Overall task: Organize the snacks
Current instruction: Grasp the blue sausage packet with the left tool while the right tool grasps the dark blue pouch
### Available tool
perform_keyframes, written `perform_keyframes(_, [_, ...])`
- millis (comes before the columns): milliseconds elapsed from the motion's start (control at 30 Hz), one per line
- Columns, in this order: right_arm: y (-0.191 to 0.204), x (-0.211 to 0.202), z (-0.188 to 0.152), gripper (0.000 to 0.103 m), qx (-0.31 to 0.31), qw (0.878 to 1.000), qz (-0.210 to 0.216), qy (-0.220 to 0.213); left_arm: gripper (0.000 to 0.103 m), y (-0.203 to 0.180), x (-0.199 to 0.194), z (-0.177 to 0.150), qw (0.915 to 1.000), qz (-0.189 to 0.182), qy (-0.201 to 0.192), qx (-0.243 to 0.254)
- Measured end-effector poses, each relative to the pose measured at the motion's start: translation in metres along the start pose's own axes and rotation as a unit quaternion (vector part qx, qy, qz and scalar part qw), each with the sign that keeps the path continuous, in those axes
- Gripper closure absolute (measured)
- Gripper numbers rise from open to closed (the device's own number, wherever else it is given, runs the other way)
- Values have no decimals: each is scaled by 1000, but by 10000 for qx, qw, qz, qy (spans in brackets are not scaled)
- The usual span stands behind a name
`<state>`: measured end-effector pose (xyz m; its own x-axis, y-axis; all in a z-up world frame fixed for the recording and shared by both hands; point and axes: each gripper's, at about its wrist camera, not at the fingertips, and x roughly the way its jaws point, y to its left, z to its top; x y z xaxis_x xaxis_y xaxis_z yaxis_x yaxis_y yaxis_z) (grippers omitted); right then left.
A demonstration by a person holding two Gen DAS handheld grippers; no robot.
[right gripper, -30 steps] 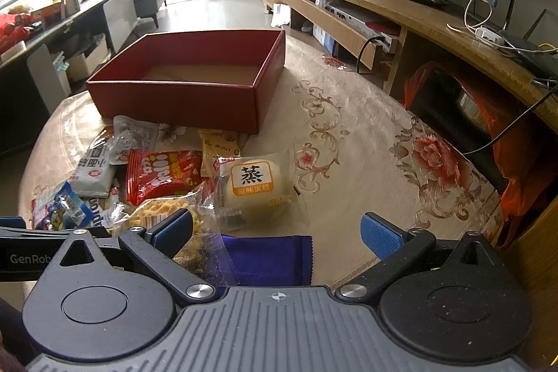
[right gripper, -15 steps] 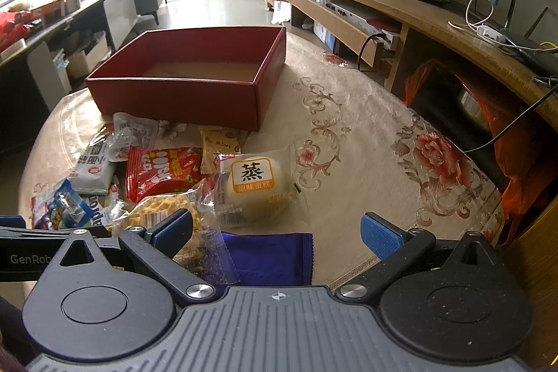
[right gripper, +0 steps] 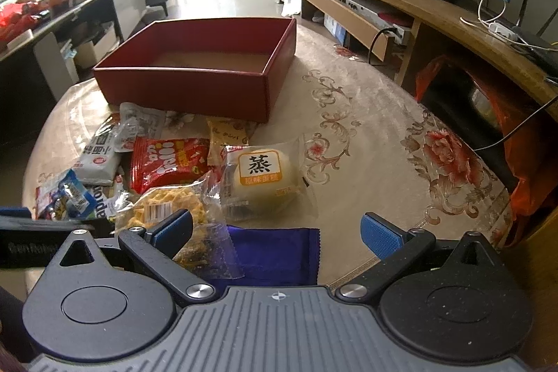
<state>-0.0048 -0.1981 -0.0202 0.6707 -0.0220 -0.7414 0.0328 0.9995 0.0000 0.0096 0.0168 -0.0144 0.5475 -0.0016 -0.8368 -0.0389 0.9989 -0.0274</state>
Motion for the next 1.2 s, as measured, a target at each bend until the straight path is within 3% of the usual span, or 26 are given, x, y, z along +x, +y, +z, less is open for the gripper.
perform_keyframes(333, [-16,6,-4,0,45,9998,-40,179,4,34,15,9,9989,-107,267,-359])
perform_keyframes(467, [-18,9,-3,0,23,9997,19,262,6,53,14,21,9976,-84,180,-660])
perform_keyframes(600, [-12,9,-3,0,-72,9994,184,294,6,49,20,27,9999,32,139,-28])
perform_keyframes(767, [-2,8,-5,0,-271,9983,366,377,6,41,43,24,9955,2,352,883])
perform_keyframes(1033, [29,14,-19,0,-809,9912,785,689,5,47,58,23,9905,-319,436,1264])
perform_keyframes(1200, [53,16,-33,0,-1369,9810,1060,876,2,46,59,22,9827,-472,369,1753])
